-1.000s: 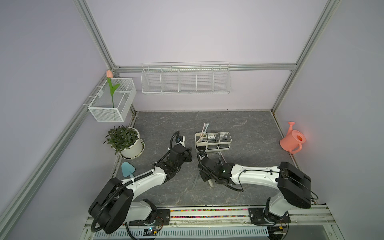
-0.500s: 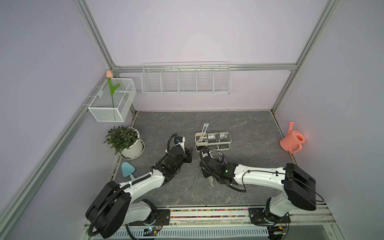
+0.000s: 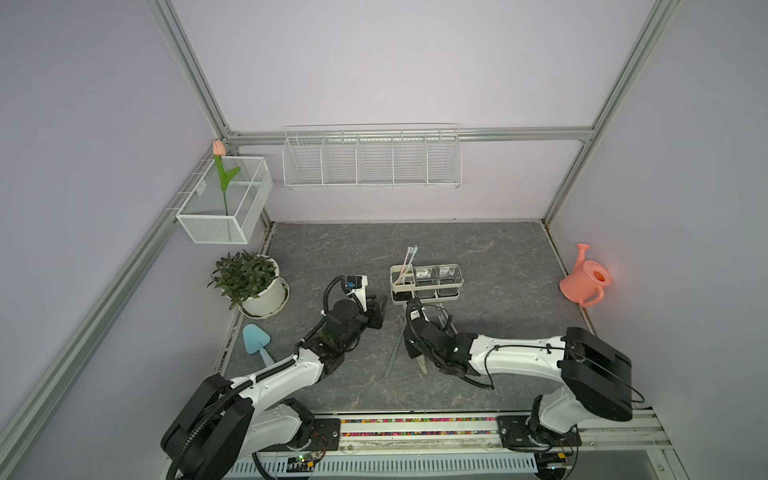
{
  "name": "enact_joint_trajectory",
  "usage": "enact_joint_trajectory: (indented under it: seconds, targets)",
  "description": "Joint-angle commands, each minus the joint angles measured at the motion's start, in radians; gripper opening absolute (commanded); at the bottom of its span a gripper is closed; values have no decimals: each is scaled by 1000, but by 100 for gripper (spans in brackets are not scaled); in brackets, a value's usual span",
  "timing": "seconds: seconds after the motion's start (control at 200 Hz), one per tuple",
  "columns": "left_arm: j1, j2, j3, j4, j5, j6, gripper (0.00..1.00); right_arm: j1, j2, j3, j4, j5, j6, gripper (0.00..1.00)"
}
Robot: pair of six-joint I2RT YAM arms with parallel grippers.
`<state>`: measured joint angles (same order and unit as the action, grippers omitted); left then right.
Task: Place the toothbrush into the toothbrush holder
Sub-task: Pick up the toothbrush from the center of the board.
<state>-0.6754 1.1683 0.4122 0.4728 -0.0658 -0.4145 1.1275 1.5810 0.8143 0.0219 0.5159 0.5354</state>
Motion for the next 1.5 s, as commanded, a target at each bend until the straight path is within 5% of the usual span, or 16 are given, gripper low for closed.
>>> enact_joint_trajectory:
  seconds: [0.0,0.39,0.78,1.494]
  targets:
    - [-3,-7,-11,51,21,6,42,-1,-10,-18,94,-11,-24,7]
    - [-3,48,-6,134,174,20,42,-1,-122,-200,388,-86,-101,7]
    - [-3,119,21,208,400,57,41,-2,-174,-223,371,-60,-120,7]
    - [-6,237,75,216,499,63,36,-5,-212,-241,385,-44,-157,7]
